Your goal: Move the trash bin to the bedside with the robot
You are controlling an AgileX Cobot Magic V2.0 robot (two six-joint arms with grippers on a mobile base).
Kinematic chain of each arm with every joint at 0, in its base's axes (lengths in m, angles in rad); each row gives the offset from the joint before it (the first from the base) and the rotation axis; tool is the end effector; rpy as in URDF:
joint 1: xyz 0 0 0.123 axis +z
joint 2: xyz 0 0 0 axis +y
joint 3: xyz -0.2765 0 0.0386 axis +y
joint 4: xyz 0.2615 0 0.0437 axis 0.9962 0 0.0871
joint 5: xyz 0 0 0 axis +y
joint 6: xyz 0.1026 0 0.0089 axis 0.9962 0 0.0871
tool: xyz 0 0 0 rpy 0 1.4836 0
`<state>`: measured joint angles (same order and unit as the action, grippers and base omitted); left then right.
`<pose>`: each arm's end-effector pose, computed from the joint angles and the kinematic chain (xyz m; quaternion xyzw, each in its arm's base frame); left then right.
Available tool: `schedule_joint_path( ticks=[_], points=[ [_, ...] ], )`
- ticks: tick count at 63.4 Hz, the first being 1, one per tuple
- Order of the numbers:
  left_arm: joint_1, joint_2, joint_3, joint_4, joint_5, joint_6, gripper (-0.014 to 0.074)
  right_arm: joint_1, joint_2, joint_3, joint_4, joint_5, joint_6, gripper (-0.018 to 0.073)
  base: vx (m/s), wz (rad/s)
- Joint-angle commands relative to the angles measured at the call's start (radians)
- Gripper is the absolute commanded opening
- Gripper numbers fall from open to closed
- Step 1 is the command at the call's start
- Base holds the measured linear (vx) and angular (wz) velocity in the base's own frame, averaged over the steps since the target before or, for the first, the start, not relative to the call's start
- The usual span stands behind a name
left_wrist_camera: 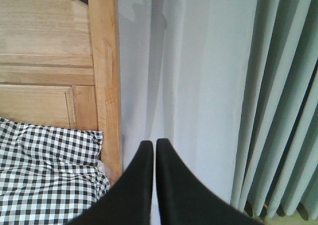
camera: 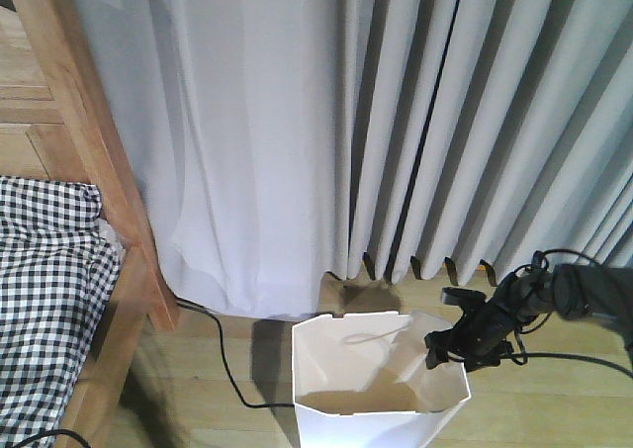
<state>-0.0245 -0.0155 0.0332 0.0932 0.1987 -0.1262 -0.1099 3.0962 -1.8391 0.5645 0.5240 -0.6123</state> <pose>0.0873 -0.0002 0.1831 -0.0099 0.7509 -0.0127 0.6602 0.3955 -0.0159 -0.2373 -0.0032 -0.9905 -0.1371 0.0114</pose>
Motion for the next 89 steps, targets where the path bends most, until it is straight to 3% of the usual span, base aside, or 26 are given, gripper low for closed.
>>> schedule_joint_path(
  ticks=[1,12,19,33,60,89],
  points=[
    [-0.001,-0.013,0.026,0.000,-0.081,-0.002,-0.0006,-0.003,-0.133,0.099,0.039,-0.088,-0.041,0.0543,0.00,0.00],
    [-0.001,-0.013,0.026,0.000,-0.081,-0.002,-0.0006,-0.003,-0.331,0.390,0.145,-0.284,-0.219,0.0513,0.00,0.00],
    [-0.001,-0.013,0.026,0.000,-0.081,-0.002,-0.0006,-0.001,-0.458,0.518,0.206,-0.275,-0.341,0.0501,0.00,0.00],
    [-0.001,-0.013,0.026,0.000,-0.081,-0.002,-0.0006,-0.001,-0.811,0.768,0.336,-0.248,-0.486,0.0499,0.00,0.00],
    [-0.001,-0.013,0.026,0.000,-0.081,-0.002,-0.0006,-0.001,-1.695,1.094,0.344,-0.229,-0.496,0.0499,0.00,0.00],
    [-0.001,-0.013,0.026,0.000,-0.081,-0.002,-0.0006,0.003,-2.500,1.380,0.363,-0.355,-0.479,0.0499,0.00,0.00]
  ],
)
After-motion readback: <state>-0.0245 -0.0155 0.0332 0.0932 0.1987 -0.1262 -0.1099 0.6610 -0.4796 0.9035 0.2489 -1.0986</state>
